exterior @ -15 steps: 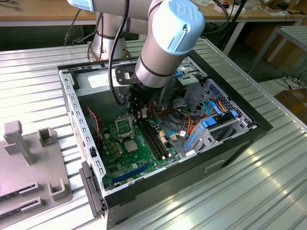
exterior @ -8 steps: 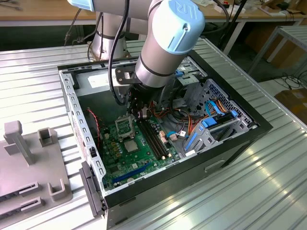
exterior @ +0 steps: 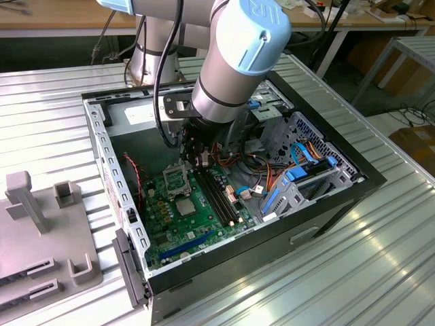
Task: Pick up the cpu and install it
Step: 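Close the cpu cover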
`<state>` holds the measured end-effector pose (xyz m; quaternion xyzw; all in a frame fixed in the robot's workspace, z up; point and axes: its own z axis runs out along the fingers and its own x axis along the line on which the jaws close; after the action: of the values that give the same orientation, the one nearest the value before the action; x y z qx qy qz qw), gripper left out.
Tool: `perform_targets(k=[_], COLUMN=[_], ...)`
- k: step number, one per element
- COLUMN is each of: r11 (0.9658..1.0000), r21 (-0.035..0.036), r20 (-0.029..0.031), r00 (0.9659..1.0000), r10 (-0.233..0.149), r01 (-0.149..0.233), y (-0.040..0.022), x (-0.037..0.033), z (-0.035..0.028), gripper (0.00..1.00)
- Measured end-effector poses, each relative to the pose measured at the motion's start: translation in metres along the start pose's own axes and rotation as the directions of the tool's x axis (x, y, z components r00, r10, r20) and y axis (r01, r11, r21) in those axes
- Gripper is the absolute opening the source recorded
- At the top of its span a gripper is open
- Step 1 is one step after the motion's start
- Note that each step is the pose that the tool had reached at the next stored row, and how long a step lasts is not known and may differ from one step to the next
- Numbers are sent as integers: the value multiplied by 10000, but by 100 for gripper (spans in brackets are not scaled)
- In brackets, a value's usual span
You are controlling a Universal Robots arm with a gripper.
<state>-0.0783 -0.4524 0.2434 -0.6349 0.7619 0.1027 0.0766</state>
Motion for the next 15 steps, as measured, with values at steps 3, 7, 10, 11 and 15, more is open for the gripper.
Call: perform_targets(k=[3,7,10,11,15], r11=[10000,10000,10000,10000,10000], r21=[5,14,22,24,32], r20=[-33,-86,-123,-134,-176], r00=[10000,10000,9999,9999,9998], r10=[0,2,2,2,2], r01=[0,-1,-2,-2,-1], y=[0,1,1,1,1], x=[1,1,-1,-2,-4], z=[-1,-3,-9,-11,-20], gripper=[11,11,11,11,11])
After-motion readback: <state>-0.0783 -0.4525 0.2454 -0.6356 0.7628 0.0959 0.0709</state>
